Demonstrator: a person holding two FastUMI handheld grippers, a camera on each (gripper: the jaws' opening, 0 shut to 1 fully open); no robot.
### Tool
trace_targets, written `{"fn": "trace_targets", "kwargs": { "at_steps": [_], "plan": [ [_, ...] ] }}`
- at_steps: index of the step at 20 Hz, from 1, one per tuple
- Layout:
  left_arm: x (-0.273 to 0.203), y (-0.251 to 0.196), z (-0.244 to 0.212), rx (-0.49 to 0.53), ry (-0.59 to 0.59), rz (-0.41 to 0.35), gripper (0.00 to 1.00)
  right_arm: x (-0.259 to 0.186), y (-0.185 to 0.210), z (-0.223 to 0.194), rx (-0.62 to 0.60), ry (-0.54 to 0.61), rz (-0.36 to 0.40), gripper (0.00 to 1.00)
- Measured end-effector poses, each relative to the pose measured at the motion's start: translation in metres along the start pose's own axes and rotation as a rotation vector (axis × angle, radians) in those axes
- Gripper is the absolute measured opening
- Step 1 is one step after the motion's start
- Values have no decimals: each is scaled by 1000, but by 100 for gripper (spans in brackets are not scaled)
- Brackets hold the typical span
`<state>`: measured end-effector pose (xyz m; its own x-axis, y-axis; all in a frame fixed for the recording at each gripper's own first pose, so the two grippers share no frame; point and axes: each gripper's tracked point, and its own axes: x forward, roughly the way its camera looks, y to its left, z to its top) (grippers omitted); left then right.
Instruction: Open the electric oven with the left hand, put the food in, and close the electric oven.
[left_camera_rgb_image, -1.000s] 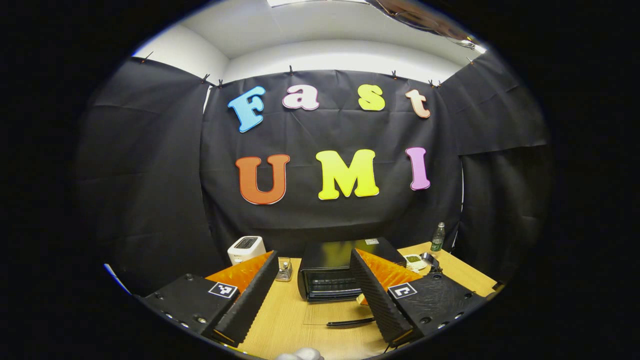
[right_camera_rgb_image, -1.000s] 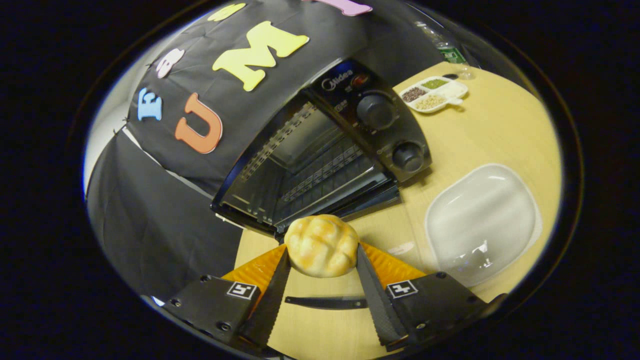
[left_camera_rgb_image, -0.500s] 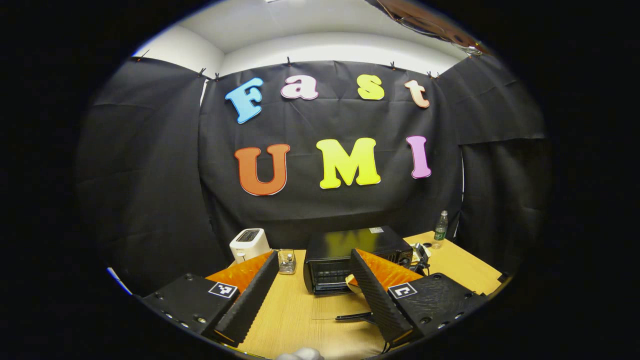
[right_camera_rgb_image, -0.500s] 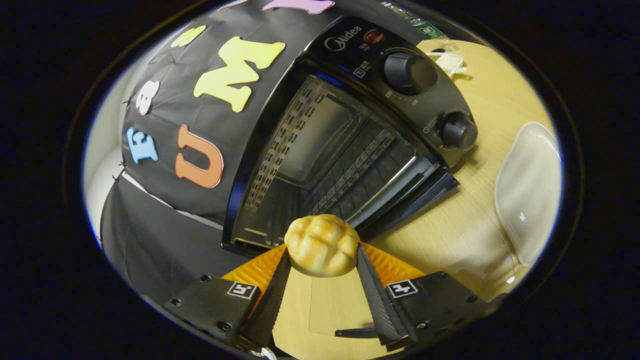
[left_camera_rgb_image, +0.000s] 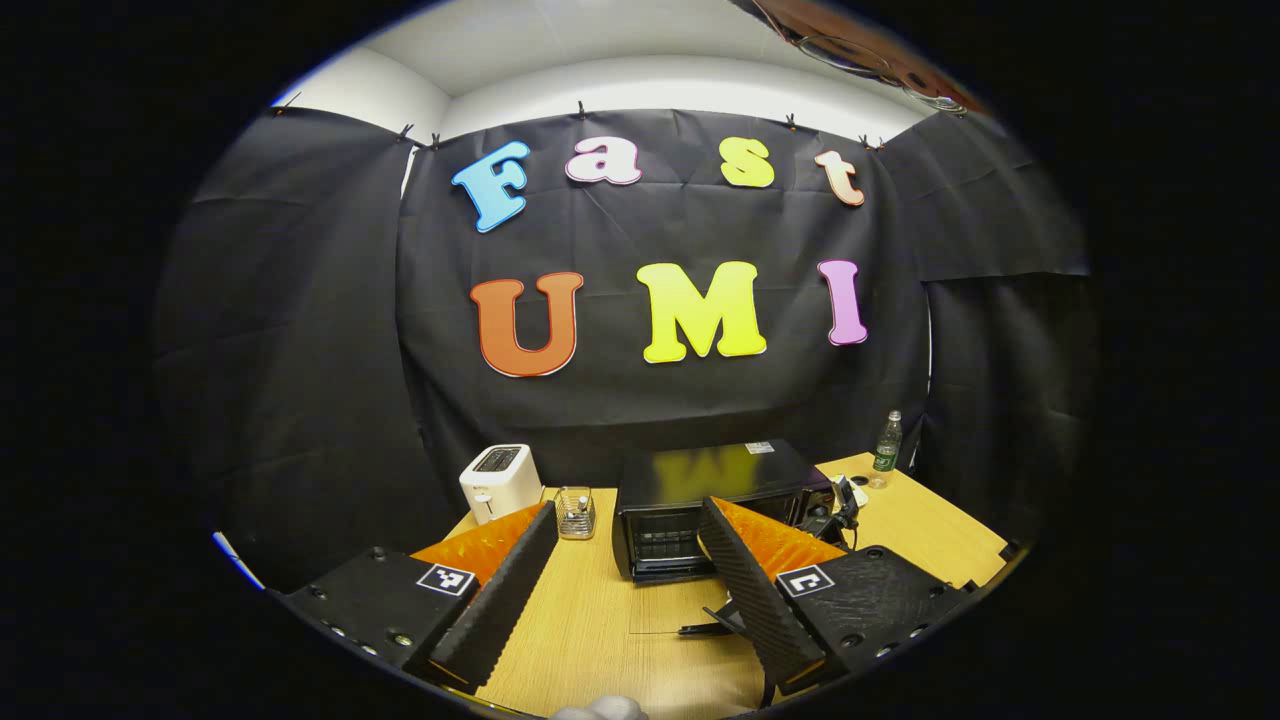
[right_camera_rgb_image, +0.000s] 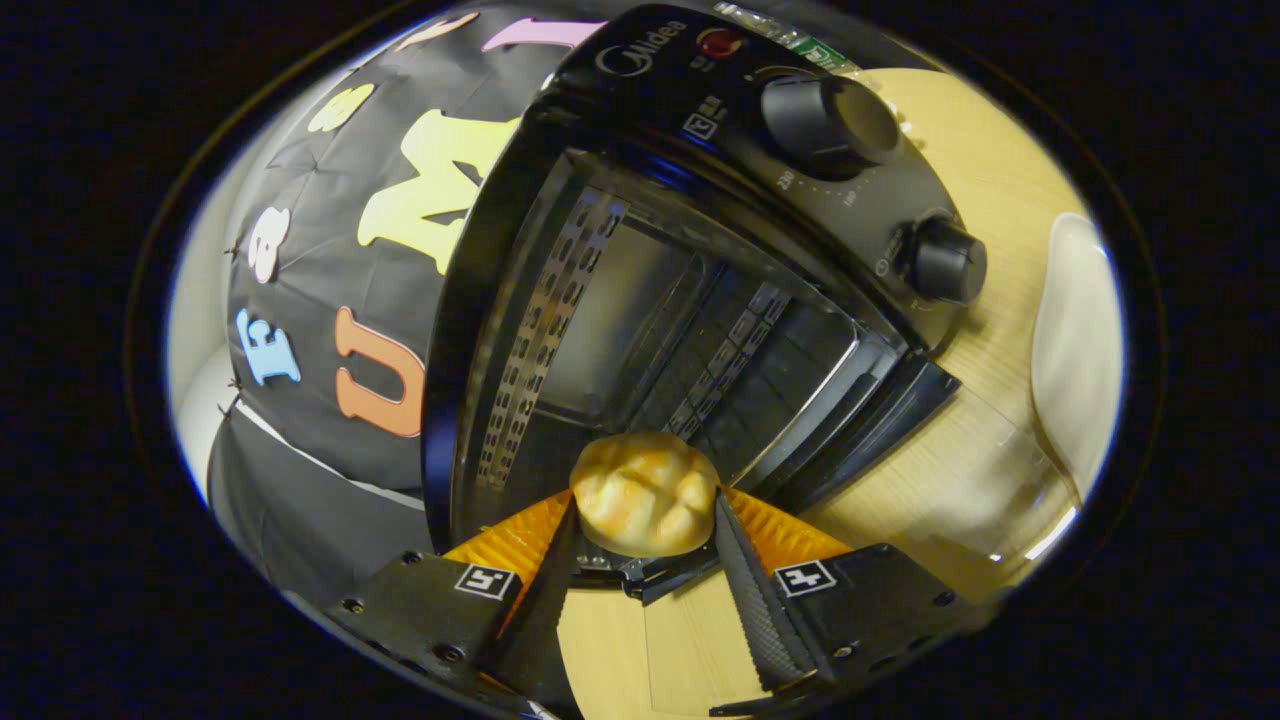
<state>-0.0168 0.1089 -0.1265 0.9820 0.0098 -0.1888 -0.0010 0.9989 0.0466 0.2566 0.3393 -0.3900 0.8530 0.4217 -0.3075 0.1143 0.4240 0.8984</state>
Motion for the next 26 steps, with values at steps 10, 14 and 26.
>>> {"fn": "trace_targets", "kwargs": {
  "at_steps": [10,14,26],
  "plan": [
    [2,2,-6,-13,17,6,94,12,-7,15,-234,-61,-115,92],
    [1,-2,-6,-8,14,-4,94,10,-6,20,-321,-76,-135,91],
    [6,2,-16,-26,-1,15,94,-115,44,87,-690,-159,-135,97]
  ]
}}
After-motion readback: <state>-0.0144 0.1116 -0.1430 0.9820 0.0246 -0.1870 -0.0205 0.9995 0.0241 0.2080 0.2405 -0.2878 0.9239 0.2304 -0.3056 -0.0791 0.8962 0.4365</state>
